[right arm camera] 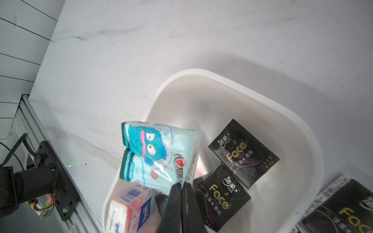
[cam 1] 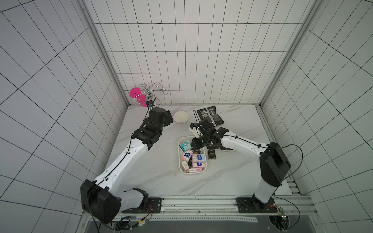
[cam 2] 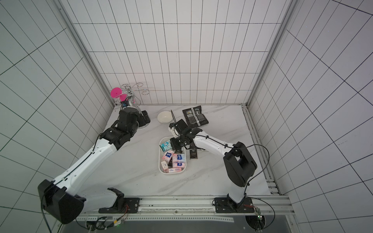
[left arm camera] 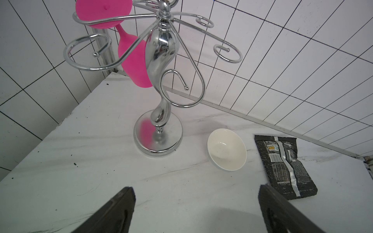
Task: Take the pocket tissues out of the storage box
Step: Pick up the pocket tissues from the storage box, then place the pocket tissues at the center of the board.
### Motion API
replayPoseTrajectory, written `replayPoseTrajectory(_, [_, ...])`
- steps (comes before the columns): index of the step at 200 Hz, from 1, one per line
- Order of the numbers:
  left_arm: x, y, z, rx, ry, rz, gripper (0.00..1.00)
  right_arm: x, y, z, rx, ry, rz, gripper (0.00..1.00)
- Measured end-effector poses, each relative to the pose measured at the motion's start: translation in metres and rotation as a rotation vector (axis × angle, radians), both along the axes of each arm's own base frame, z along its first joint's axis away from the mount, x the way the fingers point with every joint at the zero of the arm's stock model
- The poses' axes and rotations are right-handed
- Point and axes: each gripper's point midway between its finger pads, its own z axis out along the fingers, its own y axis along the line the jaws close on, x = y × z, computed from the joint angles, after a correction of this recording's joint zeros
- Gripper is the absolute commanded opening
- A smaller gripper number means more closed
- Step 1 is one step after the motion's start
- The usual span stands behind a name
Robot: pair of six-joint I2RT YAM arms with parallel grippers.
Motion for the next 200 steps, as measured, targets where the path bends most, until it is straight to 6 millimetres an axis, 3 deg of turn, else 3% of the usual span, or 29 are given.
replayPoseTrajectory(27, [0.0,0.002,0.001,0.0,-0.003,0.004,0.99,0.002,-0.019,0.011,0.0,-0.034,-0.024,0.0])
replayPoseTrajectory(77, [-0.002,0.006,0.006,-0.004,-0.016,0.012,0.99,0.0,-0.108,0.011,-0.057,-0.037,-0.198,0.0])
replayPoseTrajectory(104, [-0.001,0.006,0.007,-0.008,-0.02,0.009,0.98,-0.007,-0.142,0.012,-0.062,-0.04,-0.273,0.0])
replayPoseTrajectory(163, [-0.001,0.004,0.007,-0.012,-0.02,0.002,0.99,-0.02,-0.204,-0.034,-0.152,0.057,-0.419,0.0])
replayPoseTrajectory(200, [-0.001,0.004,0.007,-0.012,-0.019,0.001,0.98,-0.028,-0.215,-0.051,-0.187,0.11,-0.45,0.0])
